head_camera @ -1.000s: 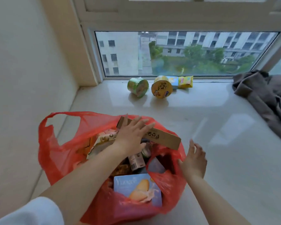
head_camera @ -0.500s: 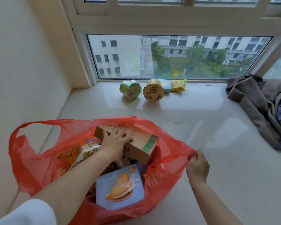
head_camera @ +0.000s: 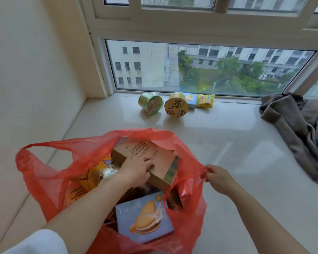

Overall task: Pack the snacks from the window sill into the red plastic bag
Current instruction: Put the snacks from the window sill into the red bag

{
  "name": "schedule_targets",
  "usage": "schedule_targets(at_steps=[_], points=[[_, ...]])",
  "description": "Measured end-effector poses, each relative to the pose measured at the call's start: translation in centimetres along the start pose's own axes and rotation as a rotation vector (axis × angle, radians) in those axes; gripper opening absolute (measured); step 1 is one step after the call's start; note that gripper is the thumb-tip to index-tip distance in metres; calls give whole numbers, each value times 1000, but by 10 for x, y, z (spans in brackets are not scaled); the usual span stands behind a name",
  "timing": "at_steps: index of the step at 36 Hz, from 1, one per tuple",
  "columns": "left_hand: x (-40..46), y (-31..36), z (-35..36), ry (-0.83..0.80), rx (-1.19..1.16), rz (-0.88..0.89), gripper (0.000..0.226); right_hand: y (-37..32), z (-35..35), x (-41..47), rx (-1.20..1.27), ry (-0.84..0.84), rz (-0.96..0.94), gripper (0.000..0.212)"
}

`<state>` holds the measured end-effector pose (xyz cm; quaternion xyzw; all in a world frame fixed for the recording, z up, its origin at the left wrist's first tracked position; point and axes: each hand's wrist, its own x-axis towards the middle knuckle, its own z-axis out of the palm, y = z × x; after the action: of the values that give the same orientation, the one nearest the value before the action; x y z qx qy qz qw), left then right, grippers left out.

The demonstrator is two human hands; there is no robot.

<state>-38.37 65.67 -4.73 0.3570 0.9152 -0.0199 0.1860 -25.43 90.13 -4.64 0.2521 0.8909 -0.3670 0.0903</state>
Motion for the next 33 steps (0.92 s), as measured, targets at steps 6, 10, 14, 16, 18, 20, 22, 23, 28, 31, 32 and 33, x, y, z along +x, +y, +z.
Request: schedule_targets(at_steps=[6,10,14,16,18,20,22,23,28,31,32,33], points=[[3,12,-16,245,-183,-74,36,-40,-27,7,285,-171,-127,34],[11,22,-28,353,-213,-137,32,-54,-32,24,61,-62,-253,20],[24,31,-45,431,-223,-176,31,-56,-27,48,-109,-24,-301,21],[32,37,-55,450,-240,-199,32,-55,-27,59,-136,-35,-304,21],[41,42,-64,463,-275,-208,33,-53,-31,71,-149,-27,-294,22],[53,45,-72,444,-300,-204,34,-54,-36,84,-156,-25,-267,22],[70,45,-78,406,-296,-197,35,-55,-42,99,-170,-10,-240,21],[79,44,-82,389,-289,-195,36,-55,-45,108,-170,-1,-223,20],[137,32,-94,333,-255,-200,37,-52,-60,152,-141,25,-131,18],[175,18,-97,276,-244,-225,38,-49,-64,184,-172,20,-101,19],[189,12,-98,252,-241,-238,39,-49,-65,196,-188,15,-93,19],[202,6,-98,233,-239,-253,39,-50,-65,209,-203,9,-86,20]])
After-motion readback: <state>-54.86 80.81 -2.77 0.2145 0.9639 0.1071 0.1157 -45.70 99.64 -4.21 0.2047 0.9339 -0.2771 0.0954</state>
